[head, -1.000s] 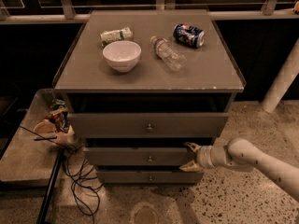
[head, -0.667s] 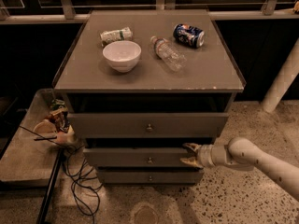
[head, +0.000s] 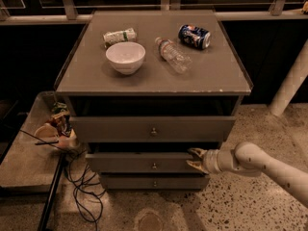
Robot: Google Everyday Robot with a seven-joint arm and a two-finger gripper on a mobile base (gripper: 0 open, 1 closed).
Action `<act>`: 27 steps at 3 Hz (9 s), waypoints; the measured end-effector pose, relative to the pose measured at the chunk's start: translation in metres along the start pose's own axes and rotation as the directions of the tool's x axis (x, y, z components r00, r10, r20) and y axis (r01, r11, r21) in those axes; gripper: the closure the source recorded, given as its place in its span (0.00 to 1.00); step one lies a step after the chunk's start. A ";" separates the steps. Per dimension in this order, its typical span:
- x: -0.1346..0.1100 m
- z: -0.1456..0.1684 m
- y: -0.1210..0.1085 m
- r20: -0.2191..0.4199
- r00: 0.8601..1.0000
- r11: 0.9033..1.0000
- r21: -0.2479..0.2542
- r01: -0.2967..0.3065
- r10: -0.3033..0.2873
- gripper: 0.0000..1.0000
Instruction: Open middle drawer
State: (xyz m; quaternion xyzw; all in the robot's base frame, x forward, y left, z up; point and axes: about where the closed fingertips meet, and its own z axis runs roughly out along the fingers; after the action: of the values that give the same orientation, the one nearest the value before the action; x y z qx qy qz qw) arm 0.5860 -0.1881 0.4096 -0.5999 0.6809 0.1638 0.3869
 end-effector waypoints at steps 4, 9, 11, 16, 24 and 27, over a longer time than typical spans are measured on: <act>-0.013 -0.009 -0.006 0.015 1.000 1.000 0.018 0.007 -0.007 1.00; -0.014 -0.014 0.002 0.022 1.000 1.000 0.019 -0.004 0.004 0.50; -0.011 -0.014 0.009 0.031 0.999 1.000 0.025 -0.012 0.011 0.96; -0.025 -0.036 0.014 0.026 0.999 0.997 0.071 0.018 -0.020 0.82; 0.004 0.000 0.045 0.034 0.999 0.999 0.033 0.000 -0.001 0.00; 0.004 0.000 0.045 0.034 0.999 0.999 0.033 0.000 -0.001 0.41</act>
Offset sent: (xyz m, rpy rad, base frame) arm -0.0759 -0.0333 -0.0088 0.1148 0.0180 -0.0137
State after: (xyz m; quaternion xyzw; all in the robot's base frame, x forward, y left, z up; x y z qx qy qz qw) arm 0.5439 -0.1802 0.3960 -0.5908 0.6766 0.1628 0.4082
